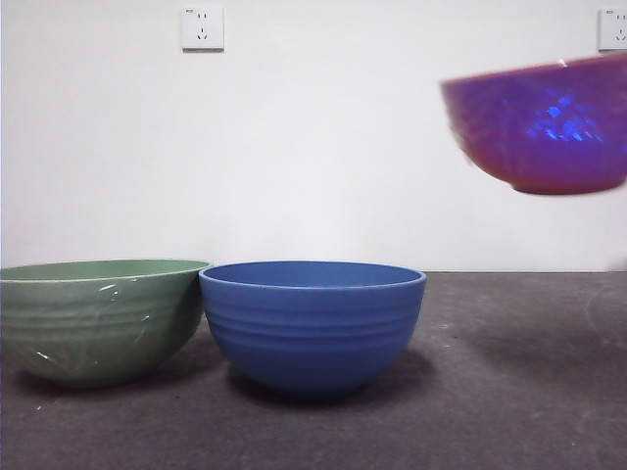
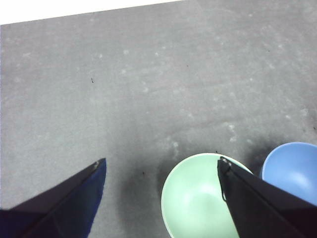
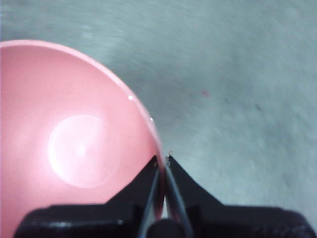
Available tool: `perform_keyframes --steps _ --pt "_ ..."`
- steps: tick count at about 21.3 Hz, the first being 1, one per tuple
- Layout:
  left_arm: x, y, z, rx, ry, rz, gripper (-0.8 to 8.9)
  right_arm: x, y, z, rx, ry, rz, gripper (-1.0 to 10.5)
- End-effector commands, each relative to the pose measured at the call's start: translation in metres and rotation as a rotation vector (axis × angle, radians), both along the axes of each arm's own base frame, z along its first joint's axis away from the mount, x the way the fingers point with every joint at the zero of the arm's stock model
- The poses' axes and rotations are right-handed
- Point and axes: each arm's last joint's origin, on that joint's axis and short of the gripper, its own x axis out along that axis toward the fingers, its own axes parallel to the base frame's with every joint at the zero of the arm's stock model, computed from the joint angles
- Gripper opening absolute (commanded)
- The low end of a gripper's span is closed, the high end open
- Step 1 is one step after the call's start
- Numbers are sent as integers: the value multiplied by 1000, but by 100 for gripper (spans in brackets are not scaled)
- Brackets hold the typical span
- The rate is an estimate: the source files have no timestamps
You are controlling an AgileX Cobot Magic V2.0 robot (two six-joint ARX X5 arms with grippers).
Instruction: Pick up the green bowl on the top,put the green bowl on the left,pick up the red bowl in the middle,put the red bowl on the right
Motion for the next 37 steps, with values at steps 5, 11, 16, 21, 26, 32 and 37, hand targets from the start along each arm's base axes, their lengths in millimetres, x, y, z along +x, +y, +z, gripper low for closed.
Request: perform_keyframes --steps 5,11,16,21,26,32,37 --pt "0 0 0 2 -12 -7 376 24 -3 -76 95 55 -34 -12" --pt "0 0 0 2 -10 -8 376 68 5 -113 160 87 -33 1" --pt "0 0 -1 6 0 -7 376 80 8 -136 176 175 -26 69" --pt "-1 0 -1 8 5 -7 376 80 8 -130 189 135 -21 227" --pt "1 -1 1 0 -18 -7 376 64 11 -79 336 -124 82 225" --pt "4 -4 9 -38 -110 -72 96 19 2 -13 466 -470 219 171" --pt "-5 -2 -8 -67 -209 -123 -8 -26 -16 1 411 -664 220 -12"
